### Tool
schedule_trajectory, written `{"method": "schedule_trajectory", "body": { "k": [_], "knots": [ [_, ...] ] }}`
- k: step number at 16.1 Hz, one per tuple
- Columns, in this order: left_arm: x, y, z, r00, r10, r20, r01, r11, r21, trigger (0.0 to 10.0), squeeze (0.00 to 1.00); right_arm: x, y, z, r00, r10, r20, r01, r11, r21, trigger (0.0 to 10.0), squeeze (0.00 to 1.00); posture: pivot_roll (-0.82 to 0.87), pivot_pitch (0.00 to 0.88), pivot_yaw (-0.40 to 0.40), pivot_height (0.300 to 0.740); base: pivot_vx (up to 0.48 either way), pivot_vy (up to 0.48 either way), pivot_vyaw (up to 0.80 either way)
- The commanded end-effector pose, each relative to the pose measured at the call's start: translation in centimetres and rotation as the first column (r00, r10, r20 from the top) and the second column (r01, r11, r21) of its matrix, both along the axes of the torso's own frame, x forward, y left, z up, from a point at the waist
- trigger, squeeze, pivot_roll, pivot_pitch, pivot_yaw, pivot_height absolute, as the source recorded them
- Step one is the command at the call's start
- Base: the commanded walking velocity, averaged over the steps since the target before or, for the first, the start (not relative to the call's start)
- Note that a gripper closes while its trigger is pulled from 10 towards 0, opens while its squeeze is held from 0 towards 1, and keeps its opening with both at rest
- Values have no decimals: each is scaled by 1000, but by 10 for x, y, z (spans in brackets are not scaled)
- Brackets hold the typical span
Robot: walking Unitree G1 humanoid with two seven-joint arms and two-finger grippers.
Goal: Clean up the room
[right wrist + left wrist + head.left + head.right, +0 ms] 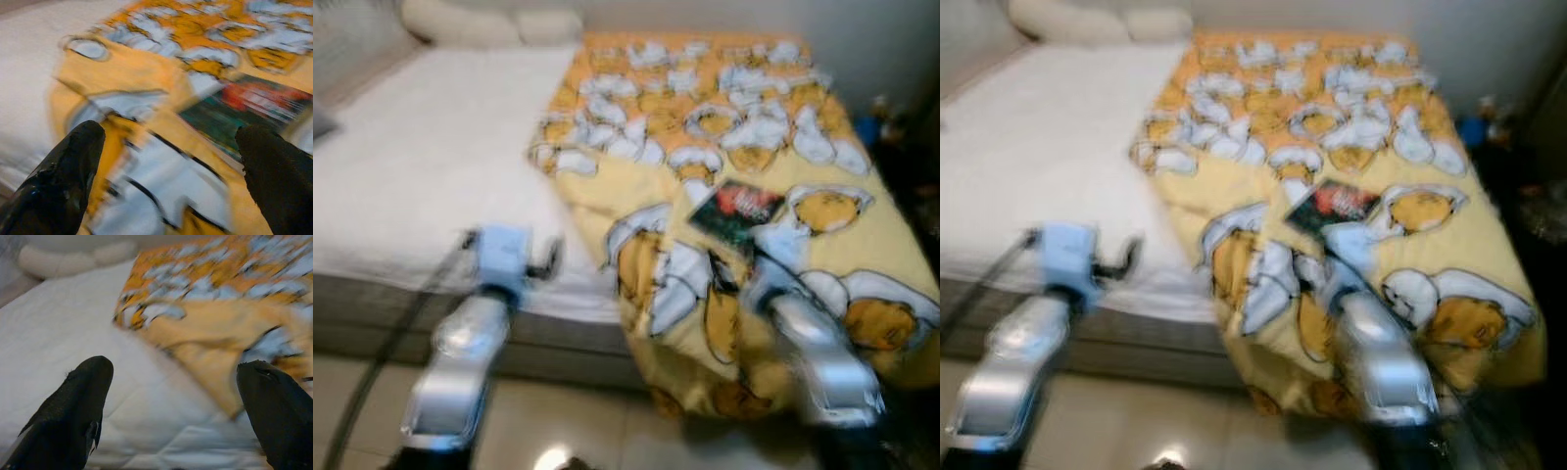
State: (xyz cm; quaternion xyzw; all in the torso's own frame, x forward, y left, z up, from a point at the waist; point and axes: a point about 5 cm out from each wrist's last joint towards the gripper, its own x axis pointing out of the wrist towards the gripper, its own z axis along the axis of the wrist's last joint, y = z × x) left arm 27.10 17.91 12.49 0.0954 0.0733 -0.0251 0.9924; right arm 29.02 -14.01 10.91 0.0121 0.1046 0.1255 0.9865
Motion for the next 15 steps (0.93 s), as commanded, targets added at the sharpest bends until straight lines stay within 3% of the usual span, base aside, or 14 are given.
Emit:
{"method": "schedule_trajectory", "body": {
  "k": [1,4,13,15],
  "knots": [
    [2,-8,4,999,-36,18,36,999,-6,10000,867,-2,-14,-4,999,-41,-13,41,999,-20,10000,0,-124,0,33,740,401,0,-631],
    [1,-8,3,999,-43,14,43,999,-6,10000,867,0,-13,-2,999,-39,-8,39,999,-22,10000,0,-126,0,32,740,402,0,-508],
    [10,-11,3,996,-85,2,85,996,1,10000,863,11,-12,5,999,-32,-18,31,998,-53,10000,0,-148,0,26,740,389,0,0],
    [11,-12,3,995,-101,-8,101,995,1,10000,851,13,-12,5,997,-47,-56,44,998,-45,10000,0,-147,0,25,740,356,0,0]
  ]
}}
